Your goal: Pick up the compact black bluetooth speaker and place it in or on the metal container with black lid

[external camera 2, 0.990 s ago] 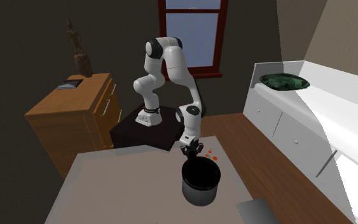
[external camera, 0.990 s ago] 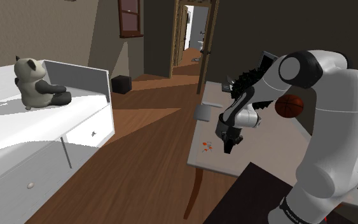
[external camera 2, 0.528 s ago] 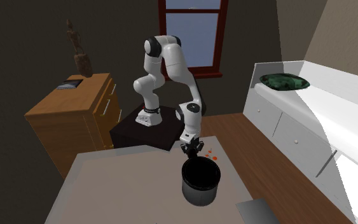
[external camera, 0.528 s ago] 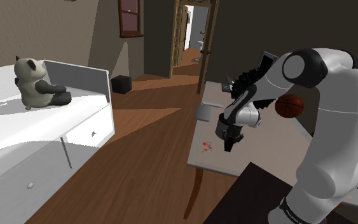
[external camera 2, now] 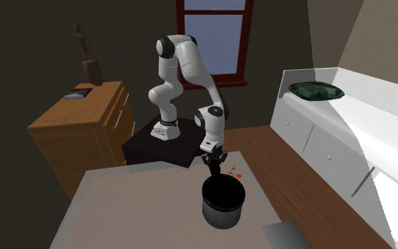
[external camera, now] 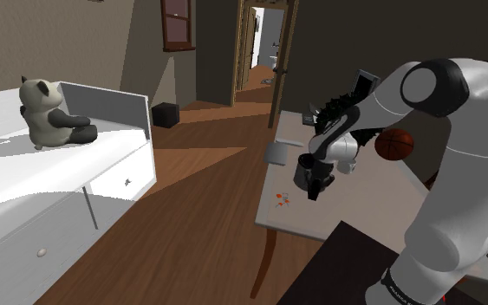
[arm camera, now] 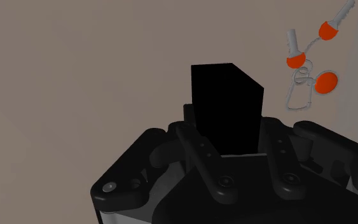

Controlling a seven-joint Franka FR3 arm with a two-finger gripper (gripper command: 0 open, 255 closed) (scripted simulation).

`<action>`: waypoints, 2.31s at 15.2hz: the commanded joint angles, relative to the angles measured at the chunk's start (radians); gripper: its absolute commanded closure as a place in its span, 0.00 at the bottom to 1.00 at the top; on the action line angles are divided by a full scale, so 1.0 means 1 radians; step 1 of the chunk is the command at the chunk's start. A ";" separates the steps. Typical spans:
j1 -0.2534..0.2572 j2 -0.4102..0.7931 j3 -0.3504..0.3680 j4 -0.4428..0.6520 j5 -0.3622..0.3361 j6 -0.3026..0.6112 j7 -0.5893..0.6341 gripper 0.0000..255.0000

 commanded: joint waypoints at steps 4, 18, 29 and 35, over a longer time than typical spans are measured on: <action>0.008 -0.065 -0.015 -0.001 -0.037 -0.062 0.026 1.00; 0.014 -0.223 -0.029 0.036 -0.115 -0.249 0.086 1.00; 0.013 -0.318 -0.026 0.095 -0.149 -0.401 0.114 1.00; -0.008 -0.189 -0.056 0.270 -0.110 -0.452 0.041 1.00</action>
